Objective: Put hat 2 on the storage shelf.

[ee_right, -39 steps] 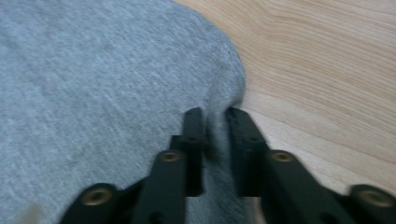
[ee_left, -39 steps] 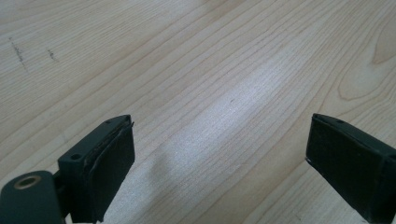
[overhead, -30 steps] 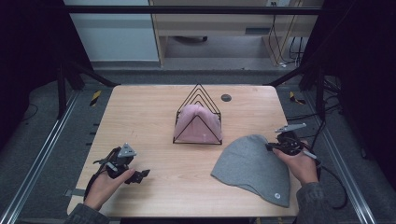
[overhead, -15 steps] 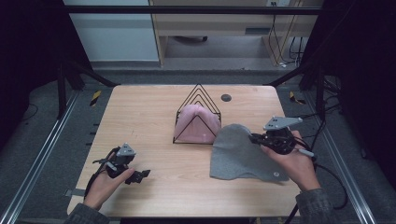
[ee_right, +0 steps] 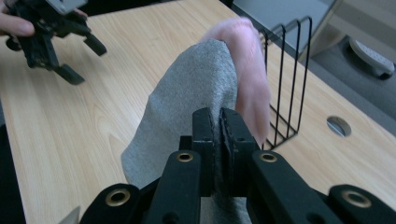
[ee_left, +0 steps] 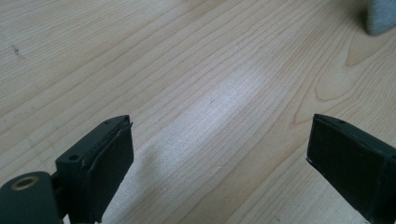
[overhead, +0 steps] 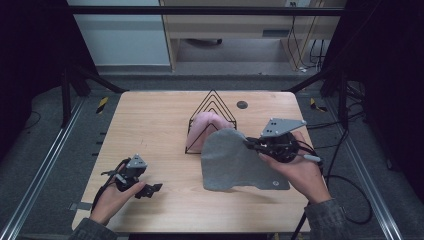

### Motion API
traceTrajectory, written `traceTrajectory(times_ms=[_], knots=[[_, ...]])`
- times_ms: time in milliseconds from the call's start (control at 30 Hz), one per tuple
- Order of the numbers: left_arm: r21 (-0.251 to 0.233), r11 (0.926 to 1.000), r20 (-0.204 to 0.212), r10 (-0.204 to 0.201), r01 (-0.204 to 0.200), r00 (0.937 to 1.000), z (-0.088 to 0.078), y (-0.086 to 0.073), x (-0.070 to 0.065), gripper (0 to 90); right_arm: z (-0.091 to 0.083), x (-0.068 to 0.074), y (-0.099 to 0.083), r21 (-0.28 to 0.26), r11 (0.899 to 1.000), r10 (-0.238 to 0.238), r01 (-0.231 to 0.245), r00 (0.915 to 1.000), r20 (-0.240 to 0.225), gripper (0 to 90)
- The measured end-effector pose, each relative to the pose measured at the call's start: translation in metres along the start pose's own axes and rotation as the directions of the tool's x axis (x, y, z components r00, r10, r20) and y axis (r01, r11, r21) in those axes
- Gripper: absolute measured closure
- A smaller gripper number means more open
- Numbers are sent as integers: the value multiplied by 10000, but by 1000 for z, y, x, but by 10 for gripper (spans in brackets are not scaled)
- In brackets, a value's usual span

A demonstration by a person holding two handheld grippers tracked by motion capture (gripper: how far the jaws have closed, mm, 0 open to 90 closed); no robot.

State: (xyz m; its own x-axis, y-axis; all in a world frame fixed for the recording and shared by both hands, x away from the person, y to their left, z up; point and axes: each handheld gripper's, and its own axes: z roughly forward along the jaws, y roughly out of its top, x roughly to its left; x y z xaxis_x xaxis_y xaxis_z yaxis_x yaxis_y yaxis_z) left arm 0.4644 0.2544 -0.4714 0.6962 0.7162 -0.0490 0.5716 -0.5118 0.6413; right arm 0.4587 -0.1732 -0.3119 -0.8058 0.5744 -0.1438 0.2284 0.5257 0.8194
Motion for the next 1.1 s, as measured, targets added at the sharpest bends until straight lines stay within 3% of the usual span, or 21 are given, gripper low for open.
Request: traceTrajectory(times_ms=[300,467,700,1100], knots=[[-156,9999,131,77,-75,9999,0,1,0,72,10,10,29,-548,9975,-472,455,9984,-307,856],[-239,9997,208,93,-88,9997,-1,2,-1,73,17,13,40,-698,9966,-471,432,9974,-548,856],[-855,9963,151,52,-39,9999,-7,5,1,90,25,22,56,-762,9947,-755,696,9942,-772,856],[-1297,9908,501,454,-386,9977,-11,11,-7,116,26,30,80,-597,9899,-1332,1286,9878,-807,856]])
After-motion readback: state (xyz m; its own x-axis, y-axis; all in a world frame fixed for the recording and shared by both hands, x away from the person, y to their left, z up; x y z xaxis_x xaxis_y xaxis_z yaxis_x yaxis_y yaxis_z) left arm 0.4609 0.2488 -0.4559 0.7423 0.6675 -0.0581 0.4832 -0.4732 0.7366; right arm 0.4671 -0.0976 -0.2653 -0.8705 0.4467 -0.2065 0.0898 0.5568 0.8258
